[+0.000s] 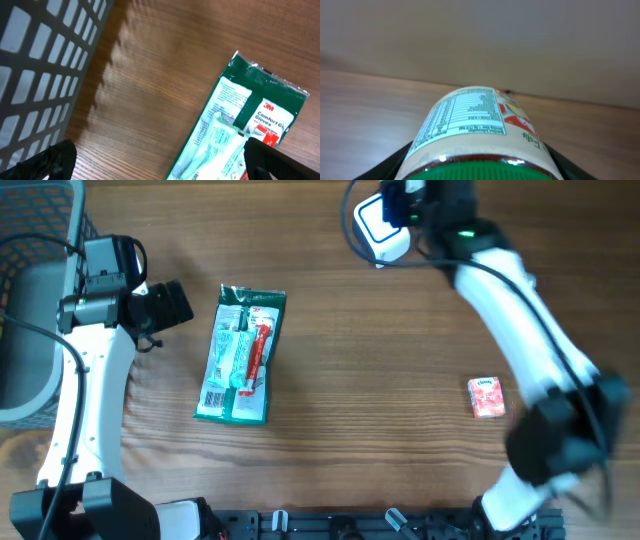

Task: Scan the item barcode
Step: 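Carry the jar with the right gripper up to the scanner, then lower the jar beside the tissue pack and release it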

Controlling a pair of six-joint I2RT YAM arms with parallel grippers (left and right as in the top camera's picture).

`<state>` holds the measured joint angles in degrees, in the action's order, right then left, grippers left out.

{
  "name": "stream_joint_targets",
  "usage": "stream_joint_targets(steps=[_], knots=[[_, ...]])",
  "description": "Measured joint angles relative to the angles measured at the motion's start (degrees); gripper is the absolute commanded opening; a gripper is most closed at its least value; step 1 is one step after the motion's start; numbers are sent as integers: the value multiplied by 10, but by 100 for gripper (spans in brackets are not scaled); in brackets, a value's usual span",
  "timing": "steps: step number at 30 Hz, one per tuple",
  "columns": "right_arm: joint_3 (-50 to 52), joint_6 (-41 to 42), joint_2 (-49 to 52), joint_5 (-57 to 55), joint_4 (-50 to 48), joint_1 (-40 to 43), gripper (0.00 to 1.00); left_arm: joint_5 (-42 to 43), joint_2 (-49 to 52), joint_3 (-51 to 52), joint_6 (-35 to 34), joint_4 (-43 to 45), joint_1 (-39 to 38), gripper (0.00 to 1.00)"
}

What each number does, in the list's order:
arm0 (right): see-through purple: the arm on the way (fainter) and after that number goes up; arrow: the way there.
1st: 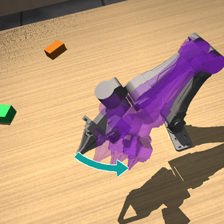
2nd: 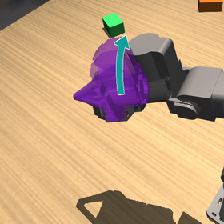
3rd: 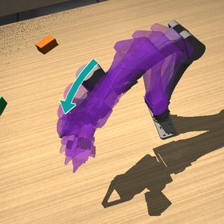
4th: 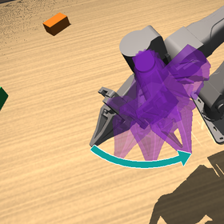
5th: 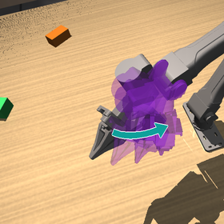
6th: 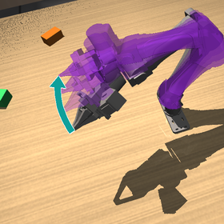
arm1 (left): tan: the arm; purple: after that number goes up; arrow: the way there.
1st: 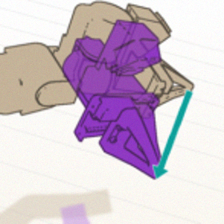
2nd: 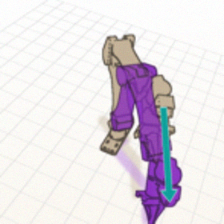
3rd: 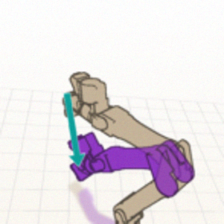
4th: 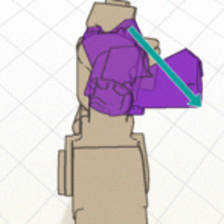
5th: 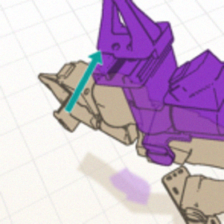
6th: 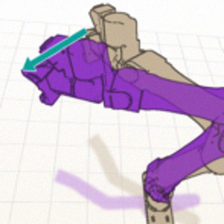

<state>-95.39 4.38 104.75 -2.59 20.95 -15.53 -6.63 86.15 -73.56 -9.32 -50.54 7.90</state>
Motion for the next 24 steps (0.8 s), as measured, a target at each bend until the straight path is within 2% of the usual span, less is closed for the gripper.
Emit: stream_joint_targets(steps=[3,5,8,10,13,19,24], knots=[[-13,38,-120,0,186,0,5,0,0,0,0,0,0,100],[-18,63,-152,0,278,0,7,0,0,0,0,0,0,100],[-12,104,-146,0,428,0,9,0,0,0,0,0,0,100],[14,122,-133,0,465,0,10,0,0,0,0,0,0,100],[97,143,-121,0,456,0,12,0,0,0,0,0,0,100],[258,158,-117,0,333,0,13,0,0,0,0,0,0,100],[329,162,-117,0,265,0,17,0,0,0,0,0,0,100]])
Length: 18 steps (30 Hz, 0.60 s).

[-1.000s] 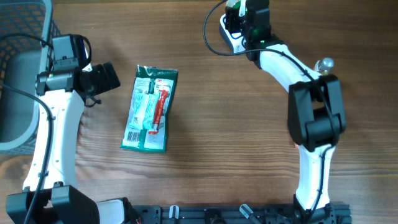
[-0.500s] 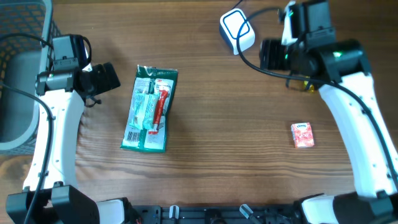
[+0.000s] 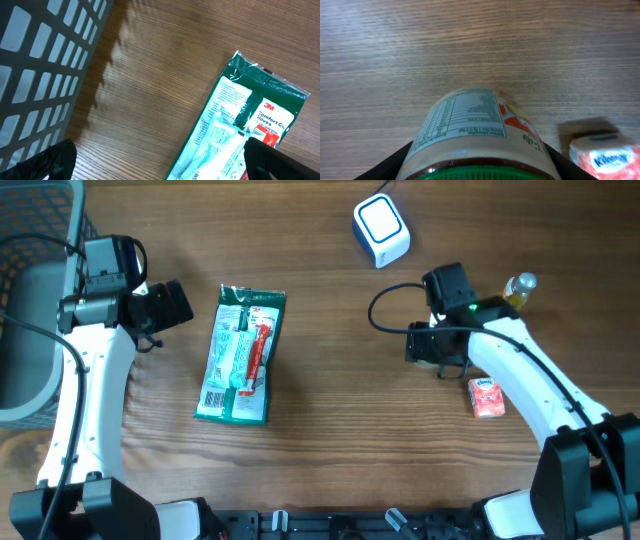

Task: Scan the item barcode
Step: 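Lower the jar beside the tissue pack and release it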

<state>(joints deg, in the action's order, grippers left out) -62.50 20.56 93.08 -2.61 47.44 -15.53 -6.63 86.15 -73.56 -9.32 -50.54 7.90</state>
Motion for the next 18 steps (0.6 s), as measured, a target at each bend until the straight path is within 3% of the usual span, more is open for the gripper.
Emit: stream_joint_targets(steps=[12,18], knots=[[70,15,0,-42,-54,0,27,0,0,0,0,0,0,100],[76,16,0,-52,-56,0,62,0,0,0,0,0,0,100]])
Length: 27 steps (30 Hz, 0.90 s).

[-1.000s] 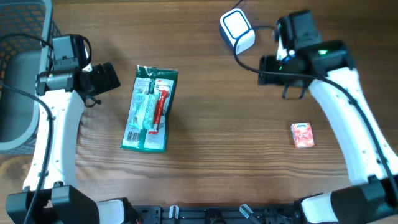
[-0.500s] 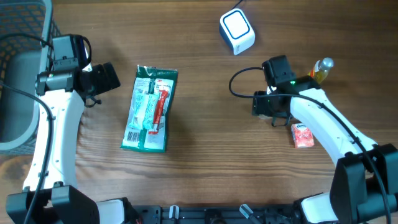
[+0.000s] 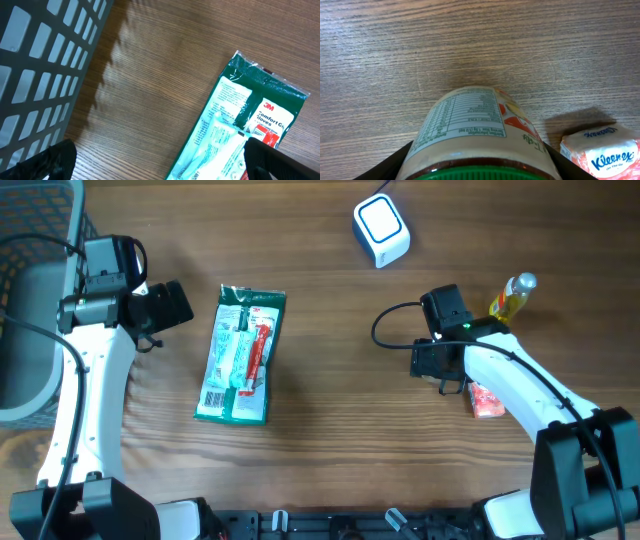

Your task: Scan the item barcode

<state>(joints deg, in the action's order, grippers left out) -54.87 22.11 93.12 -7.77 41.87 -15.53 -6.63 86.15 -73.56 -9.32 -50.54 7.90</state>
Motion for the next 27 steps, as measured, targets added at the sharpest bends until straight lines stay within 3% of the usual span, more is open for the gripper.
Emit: stream_joint_targets(steps=[2,3,8,11,13,14,17,19,21,27], knots=[[0,0,0,0,0,0,90,0,0,0,0,0,0,100],[0,0,0,0,0,0,100,0,0,0,0,0,0,100],[-1,4,0,-2,-19,0,100,0,0,0,0,0,0,100],[-46,4,-1,-2,40,0,99,0,0,0,0,0,0,100],[-124,4,-4,-2,91,0,90,0,0,0,0,0,0,100],[-165,3,-7,2,112,0,80,0,0,0,0,0,0,100],[-256,3,-36,36,133,0,38,0,0,0,0,0,0,100],[-268,9,-52,69,139,0,27,0,0,0,0,0,0,100],[-259,23,-51,94,140,-4,22,0,0,0,0,0,0,100],[-173,53,-12,114,73,-54,22,0,0,0,0,0,0,100]])
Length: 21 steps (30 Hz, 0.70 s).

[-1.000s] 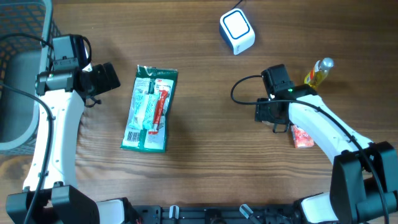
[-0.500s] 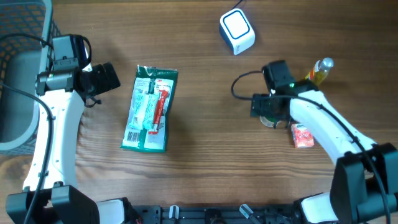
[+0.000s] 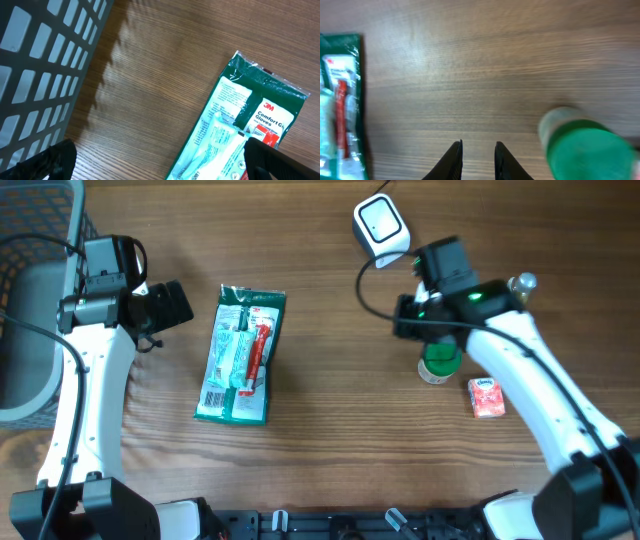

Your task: Scan the item barcode

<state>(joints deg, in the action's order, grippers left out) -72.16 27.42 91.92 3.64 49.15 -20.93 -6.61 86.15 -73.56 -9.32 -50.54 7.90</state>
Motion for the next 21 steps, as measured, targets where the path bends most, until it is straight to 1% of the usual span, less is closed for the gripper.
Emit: stream_joint_targets(steps=[5,8,10,14,18,21], knots=[[45,26,52,-15,-4,-22,22,0,0,0,0,0,0,100],[49,34,74,-32,3,-22,23,0,0,0,0,0,0,100],[49,36,85,-52,24,-22,23,0,0,0,0,0,0,100],[50,39,91,-102,66,-22,24,0,0,0,0,0,0,100],[50,41,91,-148,103,-22,27,0,0,0,0,0,0,100],[50,41,91,-164,113,-22,28,0,0,0,0,0,0,100]])
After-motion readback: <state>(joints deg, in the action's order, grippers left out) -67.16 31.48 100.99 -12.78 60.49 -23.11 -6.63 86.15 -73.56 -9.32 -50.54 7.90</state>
